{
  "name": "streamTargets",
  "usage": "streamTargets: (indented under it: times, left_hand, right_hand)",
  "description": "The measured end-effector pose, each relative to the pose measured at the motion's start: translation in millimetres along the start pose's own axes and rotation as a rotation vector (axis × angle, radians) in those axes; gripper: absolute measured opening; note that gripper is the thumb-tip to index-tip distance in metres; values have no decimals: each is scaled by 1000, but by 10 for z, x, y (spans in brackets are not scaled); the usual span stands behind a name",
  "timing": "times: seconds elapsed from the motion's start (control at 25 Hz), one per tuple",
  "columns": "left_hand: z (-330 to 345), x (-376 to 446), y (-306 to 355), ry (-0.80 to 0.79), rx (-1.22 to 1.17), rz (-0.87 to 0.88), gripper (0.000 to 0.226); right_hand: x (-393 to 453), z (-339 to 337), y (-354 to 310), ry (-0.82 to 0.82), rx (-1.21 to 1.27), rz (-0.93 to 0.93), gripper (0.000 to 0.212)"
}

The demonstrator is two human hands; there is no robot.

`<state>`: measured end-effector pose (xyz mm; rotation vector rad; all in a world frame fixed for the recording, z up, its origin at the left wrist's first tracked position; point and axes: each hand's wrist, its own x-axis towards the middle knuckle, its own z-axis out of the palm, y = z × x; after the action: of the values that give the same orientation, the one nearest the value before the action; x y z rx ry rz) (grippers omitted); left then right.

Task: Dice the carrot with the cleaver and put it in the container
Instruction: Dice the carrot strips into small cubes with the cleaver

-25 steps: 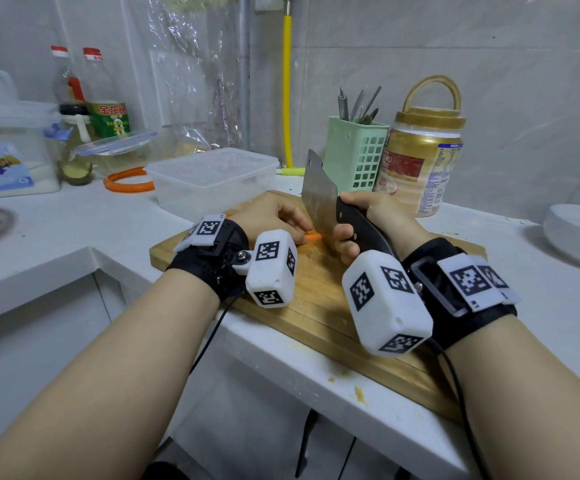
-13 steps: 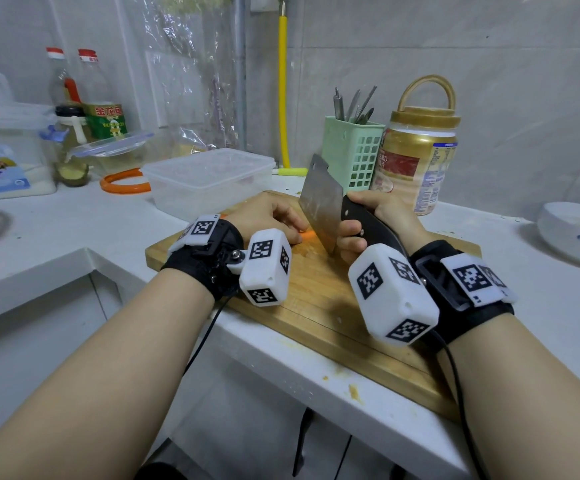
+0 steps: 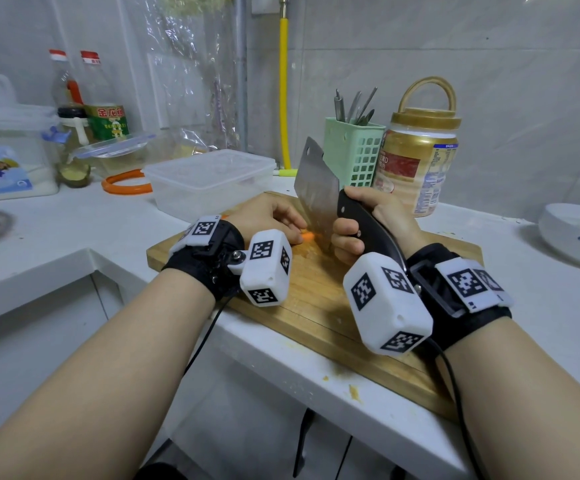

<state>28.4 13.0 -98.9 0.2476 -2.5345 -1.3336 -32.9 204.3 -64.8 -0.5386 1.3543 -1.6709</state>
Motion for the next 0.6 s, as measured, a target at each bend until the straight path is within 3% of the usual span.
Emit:
streamTargets:
  times: [0.6]
  left_hand:
    - [6, -16, 39, 4, 36, 2, 15]
  right_hand:
    - [47, 33, 18, 39, -71, 47, 35]
